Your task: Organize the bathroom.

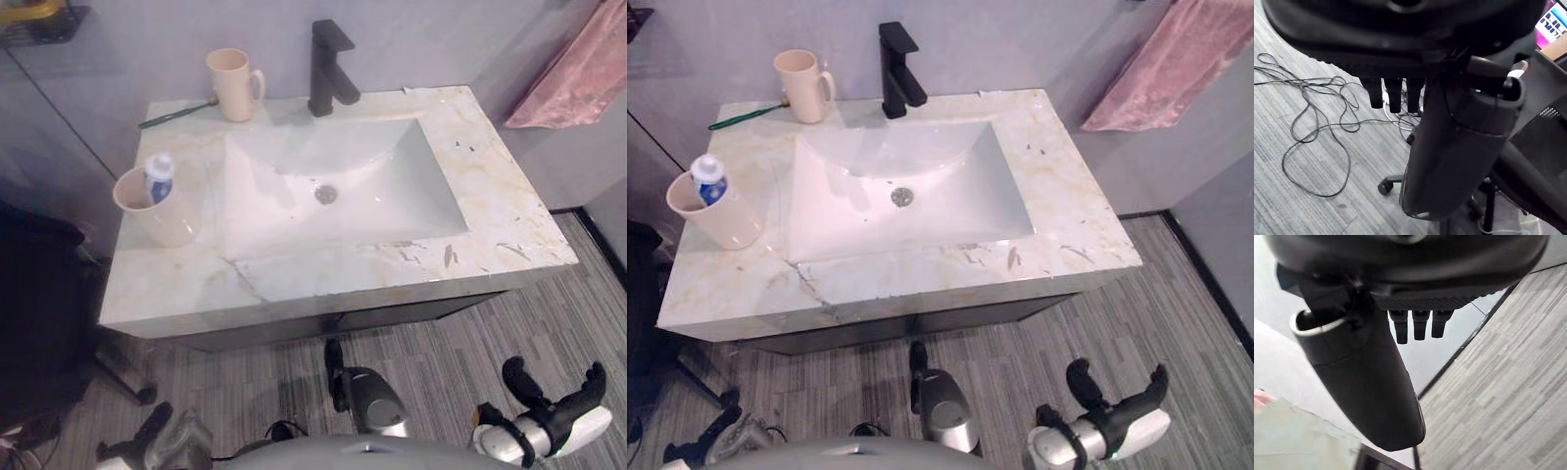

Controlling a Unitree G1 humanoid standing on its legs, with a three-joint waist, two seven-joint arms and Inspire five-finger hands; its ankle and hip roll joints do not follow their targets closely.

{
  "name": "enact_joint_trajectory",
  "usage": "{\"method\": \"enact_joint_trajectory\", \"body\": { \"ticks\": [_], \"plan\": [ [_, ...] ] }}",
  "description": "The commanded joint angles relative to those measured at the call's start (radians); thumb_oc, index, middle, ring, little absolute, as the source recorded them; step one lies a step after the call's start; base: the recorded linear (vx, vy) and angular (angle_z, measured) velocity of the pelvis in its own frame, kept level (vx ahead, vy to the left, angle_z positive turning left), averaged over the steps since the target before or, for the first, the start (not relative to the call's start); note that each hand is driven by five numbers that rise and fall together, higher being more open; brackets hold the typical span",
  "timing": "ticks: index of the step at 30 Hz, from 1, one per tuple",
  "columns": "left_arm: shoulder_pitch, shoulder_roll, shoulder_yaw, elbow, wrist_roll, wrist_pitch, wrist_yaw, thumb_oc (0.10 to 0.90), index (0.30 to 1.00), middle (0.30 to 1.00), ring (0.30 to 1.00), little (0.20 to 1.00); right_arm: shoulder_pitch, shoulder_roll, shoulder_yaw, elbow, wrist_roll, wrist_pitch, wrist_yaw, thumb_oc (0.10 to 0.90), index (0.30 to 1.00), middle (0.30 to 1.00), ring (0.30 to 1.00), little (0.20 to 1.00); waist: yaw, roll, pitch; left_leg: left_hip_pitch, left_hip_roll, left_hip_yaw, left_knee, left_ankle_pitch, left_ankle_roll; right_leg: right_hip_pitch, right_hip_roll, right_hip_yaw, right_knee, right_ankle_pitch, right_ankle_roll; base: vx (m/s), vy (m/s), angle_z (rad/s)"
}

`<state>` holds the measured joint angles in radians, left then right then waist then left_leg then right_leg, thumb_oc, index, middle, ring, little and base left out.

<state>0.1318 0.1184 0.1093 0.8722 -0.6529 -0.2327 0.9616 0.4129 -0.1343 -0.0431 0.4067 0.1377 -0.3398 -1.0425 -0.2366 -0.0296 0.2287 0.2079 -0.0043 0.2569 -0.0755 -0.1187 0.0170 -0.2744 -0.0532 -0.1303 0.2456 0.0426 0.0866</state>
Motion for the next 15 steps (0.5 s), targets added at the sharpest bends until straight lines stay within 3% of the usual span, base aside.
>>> {"method": "enact_joint_trajectory", "body": {
  "ticks": [1, 3, 4, 5, 7, 9, 11, 12, 14, 15],
  "plan": [
    [0.0, 0.057, 0.01, 0.061, -0.015, -0.054, -0.035, 0.8, 0.9, 0.9, 0.9, 0.9, 0.046, -0.064, 0.007, -0.112, -0.05, -0.116, -0.023, 0.8, 0.9, 0.9, 0.9, 0.9, -0.042, 0.014, -0.001, -0.102, -0.074, -0.059, -0.012, 0.065, 0.06, 0.071, 0.071, 0.035, -0.074, 0.035, 0.056, 0.1, 0.011, 0.4],
    [0.018, 0.063, -0.006, 0.07, 0.002, -0.053, -0.078, 0.8, 0.9, 0.9, 0.9, 0.9, 0.078, -0.096, 0.036, -0.136, -0.041, -0.103, 0.005, 0.8, 0.9, 0.9, 0.9, 0.9, -0.063, 0.02, 0.011, -0.053, -0.071, 0.002, 0.037, 0.034, 0.054, 0.095, 0.064, 0.015, -0.081, -0.009, 0.043, 0.09, 0.036, 0.33],
    [0.022, 0.061, -0.021, 0.071, 0.003, -0.058, -0.086, 0.8, 0.9, 0.9, 0.9, 0.9, 0.091, -0.12, 0.043, -0.136, -0.049, -0.112, 0.02, 0.8, 0.9, 0.9, 0.9, 0.9, -0.061, 0.006, 0.013, -0.098, -0.064, 0.0, 0.167, 0.028, 0.036, 0.138, 0.054, 0.024, -0.108, -0.021, 0.024, 0.05, 0.053, 0.11],
    [0.024, 0.056, -0.029, 0.075, -0.014, -0.065, -0.09, 0.8, 0.9, 0.9, 0.9, 0.9, 0.094, -0.135, 0.048, -0.132, -0.054, -0.12, 0.02, 0.8, 0.9, 0.9, 0.9, 0.9, -0.054, -0.005, 0.016, -0.144, -0.049, -0.012, 0.244, 0.057, 0.017, 0.172, 0.05, 0.043, -0.132, -0.021, 0.014, 0.04, 0.113, 0.25],
    [0.03, 0.051, -0.048, 0.07, -0.051, -0.066, -0.098, 0.8, 0.9, 0.9, 0.9, 0.9, 0.093, -0.17, 0.055, -0.125, -0.05, -0.116, 0.041, 0.8, 0.9, 0.9, 0.9, 0.9, -0.036, -0.034, 0.018, -0.214, 0.004, -0.028, 0.339, 0.074, -0.007, 0.229, 0.024, 0.069, -0.192, -0.015, 0.002, 0.05, 0.211, 0.15],
    [0.031, 0.044, -0.055, 0.041, -0.039, -0.045, -0.078, 0.8, 0.9, 0.9, 0.9, 0.9, 0.089, -0.183, 0.057, -0.109, -0.054, -0.137, 0.079, 0.8, 0.9, 0.9, 0.9, 0.9, -0.032, -0.051, 0.013, -0.166, 0.041, -0.051, 0.293, 0.011, 0.016, 0.245, -0.004, 0.08, -0.207, -0.009, 0.012, 0.07, 0.266, -0.32],
    [0.02, 0.056, -0.065, 0.029, -0.062, -0.039, -0.083, 0.8, 0.9, 0.9, 0.9, 0.9, 0.092, -0.192, 0.061, -0.099, -0.086, -0.166, 0.125, 0.8, 0.9, 0.9, 0.9, 0.9, -0.045, -0.053, -0.002, -0.134, 0.066, -0.075, 0.24, 0.009, 0.026, 0.221, -0.014, 0.102, -0.193, -0.011, 0.013, 0.02, 0.37, -0.6],
    [0.007, 0.051, -0.07, 0.009, -0.071, -0.043, -0.068, 0.8, 0.9, 0.9, 0.9, 0.9, 0.075, -0.194, 0.078, -0.078, -0.106, -0.192, 0.129, 0.8, 0.9, 0.9, 0.9, 0.9, -0.038, -0.04, 0.002, -0.134, 0.04, -0.149, 0.182, 0.008, 0.032, 0.202, -0.009, 0.148, -0.176, -0.016, 0.022, -0.03, 0.425, -0.48],
    [-0.011, 0.051, -0.08, -0.002, -0.06, -0.034, -0.069, 0.8, 0.9, 0.9, 0.9, 0.9, 0.058, -0.198, 0.09, -0.064, -0.104, -0.187, 0.122, 0.8, 0.9, 0.9, 0.9, 0.9, -0.04, -0.021, 0.001, -0.137, 0.037, -0.144, 0.124, 0.029, 0.026, 0.171, -0.009, 0.16, -0.163, -0.017, 0.034, -0.08, 0.39, -0.66],
    [-0.026, 0.057, -0.104, 0.0, -0.049, -0.013, -0.078, 0.8, 0.9, 0.9, 0.9, 0.9, 0.028, -0.193, 0.104, -0.023, -0.081, -0.149, 0.066, 0.8, 0.9, 0.9, 0.9, 0.9, -0.039, 0.01, 0.006, -0.122, 0.037, -0.14, 0.046, 0.062, 0.009, 0.141, -0.022, 0.154, -0.144, -0.013, 0.056, -0.06, 0.509, -0.75]
  ]
}}
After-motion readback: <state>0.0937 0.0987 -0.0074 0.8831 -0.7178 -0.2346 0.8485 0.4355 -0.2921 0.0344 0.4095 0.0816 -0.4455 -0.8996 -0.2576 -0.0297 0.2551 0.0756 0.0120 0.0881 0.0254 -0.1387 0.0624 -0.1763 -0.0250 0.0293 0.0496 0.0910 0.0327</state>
